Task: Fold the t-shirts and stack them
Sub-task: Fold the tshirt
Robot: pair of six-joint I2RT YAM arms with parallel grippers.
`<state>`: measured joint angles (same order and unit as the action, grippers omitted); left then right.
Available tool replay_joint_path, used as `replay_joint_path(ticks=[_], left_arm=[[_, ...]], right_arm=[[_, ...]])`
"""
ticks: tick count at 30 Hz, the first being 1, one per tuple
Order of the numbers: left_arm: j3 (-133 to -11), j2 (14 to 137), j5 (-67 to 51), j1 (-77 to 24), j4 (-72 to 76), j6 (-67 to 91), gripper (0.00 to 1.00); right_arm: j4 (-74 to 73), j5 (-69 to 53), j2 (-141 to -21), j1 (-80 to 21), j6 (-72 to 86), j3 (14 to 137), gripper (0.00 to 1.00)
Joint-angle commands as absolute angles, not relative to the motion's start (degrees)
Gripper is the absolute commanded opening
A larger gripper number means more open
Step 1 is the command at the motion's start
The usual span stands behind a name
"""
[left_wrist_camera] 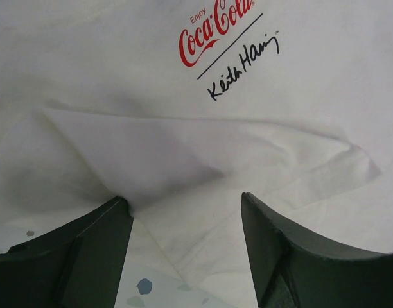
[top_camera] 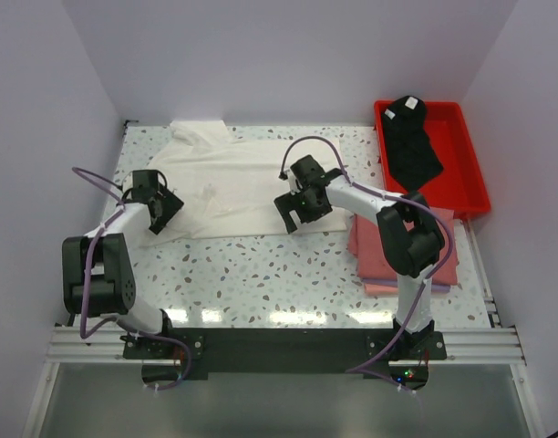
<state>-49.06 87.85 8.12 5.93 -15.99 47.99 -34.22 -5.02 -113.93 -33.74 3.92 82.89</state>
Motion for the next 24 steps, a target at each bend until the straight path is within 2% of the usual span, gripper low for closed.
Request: replay_joint_path(ticks=[1,5,8,9,10,11,13,14,24], left_arm=[[-51.1,90.3,7.3,6.1,-12.4,48.2,0.71],[-53.8,92.5,9.4,6.1,-13.3,47.7,0.62],[-54.8,93.8,9.8,6.1,-13.5,47.5,0.51],[-55.3,94.2,9.8,6.1,-13.5,47.4,0.42],[-55.5,94.5,9.8,6.1,-13.4,47.3,0.37],[-55.7,94.7,9.8,6.1,-13.5,47.3,0.26],[-56.4,94.8,9.7,6.1,-13.4,47.0,0.14],[-56.7,95.0,9.7,6.1,-13.5,47.0,0.0],[-62.3,97.0,10.7,6.5,-12.9,45.9,0.0]], right_arm=[[-33.4,-3.3,-112.9,-33.8,4.5,82.3,0.99],[-33.6,-2.6,-112.4,-33.8,4.5,81.7,0.99],[-33.6,-2.4,-112.1,-33.8,4.6,81.6,0.99],[-33.6,-2.3,-111.9,-33.8,4.6,81.5,0.99],[-33.6,-2.0,-111.9,-33.8,4.6,81.3,0.99],[-33.7,-1.8,-111.8,-33.8,4.6,81.1,0.99],[-33.8,-1.3,-111.9,-33.8,4.8,81.0,0.99],[-33.9,-1.2,-111.9,-33.8,4.7,81.0,0.99],[-34.7,-0.3,-113.5,-33.8,4.7,82.0,0.99]])
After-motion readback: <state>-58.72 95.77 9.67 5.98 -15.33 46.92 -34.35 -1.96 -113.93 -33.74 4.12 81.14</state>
